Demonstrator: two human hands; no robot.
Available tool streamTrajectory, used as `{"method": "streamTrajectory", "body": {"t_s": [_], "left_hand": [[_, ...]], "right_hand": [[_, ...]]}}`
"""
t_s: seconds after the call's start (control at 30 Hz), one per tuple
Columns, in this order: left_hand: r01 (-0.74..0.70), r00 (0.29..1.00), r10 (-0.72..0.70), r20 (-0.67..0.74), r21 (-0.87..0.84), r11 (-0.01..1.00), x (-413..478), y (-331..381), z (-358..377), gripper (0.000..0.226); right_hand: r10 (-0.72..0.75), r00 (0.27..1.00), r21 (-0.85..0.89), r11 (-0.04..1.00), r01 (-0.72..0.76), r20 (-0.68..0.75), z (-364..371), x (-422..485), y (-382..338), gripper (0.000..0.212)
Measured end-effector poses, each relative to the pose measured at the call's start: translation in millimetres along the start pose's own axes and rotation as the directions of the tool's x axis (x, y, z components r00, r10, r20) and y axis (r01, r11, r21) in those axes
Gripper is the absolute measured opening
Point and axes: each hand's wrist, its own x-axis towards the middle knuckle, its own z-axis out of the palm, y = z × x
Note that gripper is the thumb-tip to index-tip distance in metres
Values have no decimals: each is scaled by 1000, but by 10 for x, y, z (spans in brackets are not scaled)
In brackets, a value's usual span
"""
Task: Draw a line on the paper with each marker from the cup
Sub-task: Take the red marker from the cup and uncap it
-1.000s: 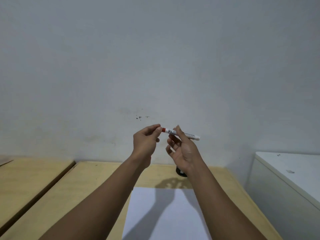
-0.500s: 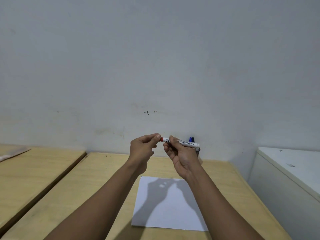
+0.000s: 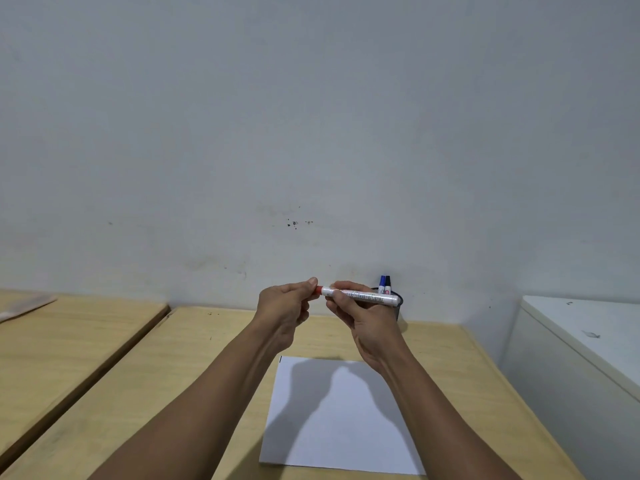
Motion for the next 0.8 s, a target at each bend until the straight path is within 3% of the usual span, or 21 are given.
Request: {"method": "streamTrajectory", "body": {"t_s": [0.13, 0.2, 0.27, 0.37, 0.47, 0.57, 0.67, 0.8], "left_hand": [[139, 990, -138, -27, 13, 990, 134, -59, -136, 13], [81, 995, -72, -75, 116, 990, 200, -131, -266, 15], [-70, 989, 105, -107, 290, 954, 254, -232, -431, 15], [-218, 952, 301, -62, 555, 803, 347, -430, -725, 7], [-188, 944, 329, -20, 788, 586, 476, -657, -979, 20], [-164, 929, 371, 5, 902, 399, 594, -814, -1129, 30], [-144, 932, 362, 14, 931, 335, 672, -893, -1191, 34], [-126, 936, 351, 3, 936, 329, 735, -946, -1231, 37]], "right_hand": [[7, 994, -216, 976, 16, 106, -101, 24, 86, 24], [23, 993, -258, 966, 7, 112, -151, 48, 136, 25], [28, 995, -263, 965, -2, 95, -208, 71, 198, 21], [40, 998, -200, 979, -31, 40, -280, 99, 301, 18], [63, 998, -144, 988, -62, 0, -317, 116, 422, 16], [75, 997, -138, 988, -75, -2, -339, 133, 546, 17], [84, 996, -169, 982, -84, -3, -350, 181, 643, 16], [89, 996, -181, 980, -89, -9, -331, 245, 704, 18]]}}
